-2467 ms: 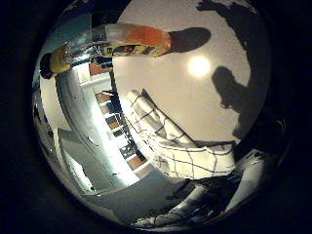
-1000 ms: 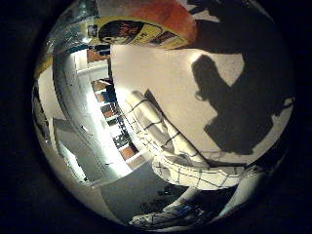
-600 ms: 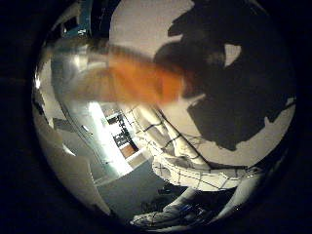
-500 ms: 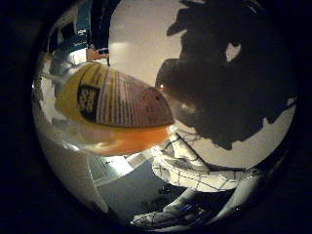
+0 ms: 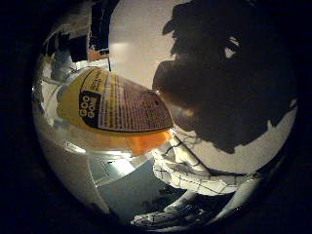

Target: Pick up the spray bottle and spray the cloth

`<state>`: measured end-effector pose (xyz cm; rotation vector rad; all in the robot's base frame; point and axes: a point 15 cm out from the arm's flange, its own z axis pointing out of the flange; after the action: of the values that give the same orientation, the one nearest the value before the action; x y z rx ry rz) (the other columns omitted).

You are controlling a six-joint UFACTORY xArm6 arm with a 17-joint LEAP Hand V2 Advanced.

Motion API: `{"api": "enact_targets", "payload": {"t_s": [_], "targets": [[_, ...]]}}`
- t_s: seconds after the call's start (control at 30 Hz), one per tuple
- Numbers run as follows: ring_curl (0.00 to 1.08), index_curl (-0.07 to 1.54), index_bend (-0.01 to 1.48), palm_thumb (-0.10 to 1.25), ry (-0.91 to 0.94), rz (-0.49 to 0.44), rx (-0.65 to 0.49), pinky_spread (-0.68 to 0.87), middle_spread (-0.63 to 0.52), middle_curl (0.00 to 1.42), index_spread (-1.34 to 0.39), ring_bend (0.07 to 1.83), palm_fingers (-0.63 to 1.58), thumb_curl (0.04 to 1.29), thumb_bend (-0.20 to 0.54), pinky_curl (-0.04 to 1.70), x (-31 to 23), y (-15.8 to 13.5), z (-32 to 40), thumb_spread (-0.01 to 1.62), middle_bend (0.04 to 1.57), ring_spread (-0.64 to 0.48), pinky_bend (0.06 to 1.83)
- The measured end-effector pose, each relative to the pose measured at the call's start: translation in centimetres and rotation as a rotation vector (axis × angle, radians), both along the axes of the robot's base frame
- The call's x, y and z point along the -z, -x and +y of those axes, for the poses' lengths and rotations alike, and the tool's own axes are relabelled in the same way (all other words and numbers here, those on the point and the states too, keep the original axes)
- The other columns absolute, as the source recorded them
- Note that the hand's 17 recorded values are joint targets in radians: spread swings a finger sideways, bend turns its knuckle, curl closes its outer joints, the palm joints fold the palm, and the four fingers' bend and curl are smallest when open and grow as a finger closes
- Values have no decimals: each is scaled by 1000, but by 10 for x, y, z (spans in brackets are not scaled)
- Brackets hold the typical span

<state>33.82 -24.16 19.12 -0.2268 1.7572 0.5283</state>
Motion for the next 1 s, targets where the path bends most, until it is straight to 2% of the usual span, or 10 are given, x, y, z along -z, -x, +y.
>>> {"api": "enact_targets", "payload": {"t_s": [0.23, 0.4, 0.5, 1.0], "targets": [[869, 1065, 980, 899, 61, -25, -18, -248, -248, 1064, -343, 1237, 1088, 465, -21, 974, -22, -2, 0, 932, 1148, -277, 1126], [885, 1031, 1030, 935, 142, -56, -88, -236, -218, 1027, -302, 1243, 1102, 488, -16, 1038, -55, -11, 18, 920, 1187, -275, 1118], [890, 1010, 1056, 971, 215, -58, -182, -233, -204, 1005, -282, 1246, 1105, 512, -16, 1070, -76, -13, 37, 911, 1211, -274, 1115], [895, 924, 1141, 954, 538, 43, -652, -223, -171, 929, -231, 1273, 1109, 545, -21, 1165, -167, -19, 119, 944, 1278, -255, 1095]]}}
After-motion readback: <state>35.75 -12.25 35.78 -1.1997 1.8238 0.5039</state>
